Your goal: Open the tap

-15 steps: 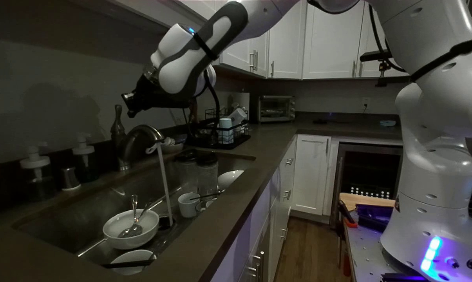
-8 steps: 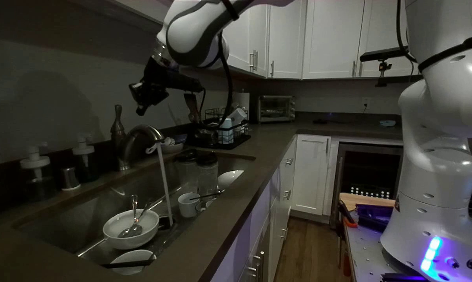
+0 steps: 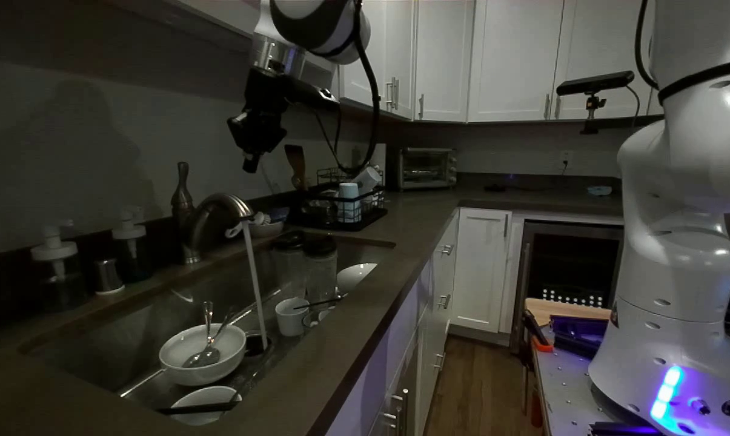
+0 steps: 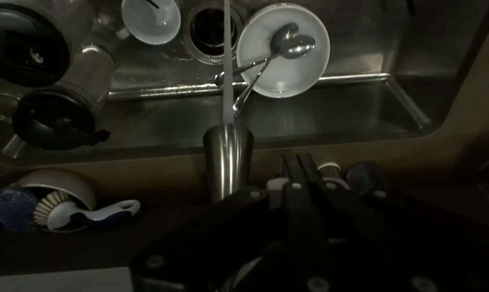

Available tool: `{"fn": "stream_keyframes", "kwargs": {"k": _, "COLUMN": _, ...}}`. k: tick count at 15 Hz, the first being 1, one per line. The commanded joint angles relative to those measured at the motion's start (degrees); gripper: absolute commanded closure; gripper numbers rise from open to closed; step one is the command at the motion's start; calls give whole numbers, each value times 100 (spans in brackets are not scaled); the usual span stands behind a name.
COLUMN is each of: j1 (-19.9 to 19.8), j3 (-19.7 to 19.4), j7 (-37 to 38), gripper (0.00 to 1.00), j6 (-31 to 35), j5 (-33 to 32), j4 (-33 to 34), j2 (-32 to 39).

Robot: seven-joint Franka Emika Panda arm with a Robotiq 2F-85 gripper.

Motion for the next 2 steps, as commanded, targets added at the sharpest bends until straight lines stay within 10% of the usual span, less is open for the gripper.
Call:
{"fn": "stream_keyframes", "kwargs": {"k": 1, "j1": -79, "j3": 79, "j7": -12, "gripper": 95, "j6": -58, "j5": -3, "j4": 14, "j2": -24}}
{"fn": "stream_keyframes", "kwargs": {"k": 2, "j1": -79, "j3": 79, "j7": -11, "gripper": 89, "j6": -52, "j5": -4, "j4": 16, "j2": -21}}
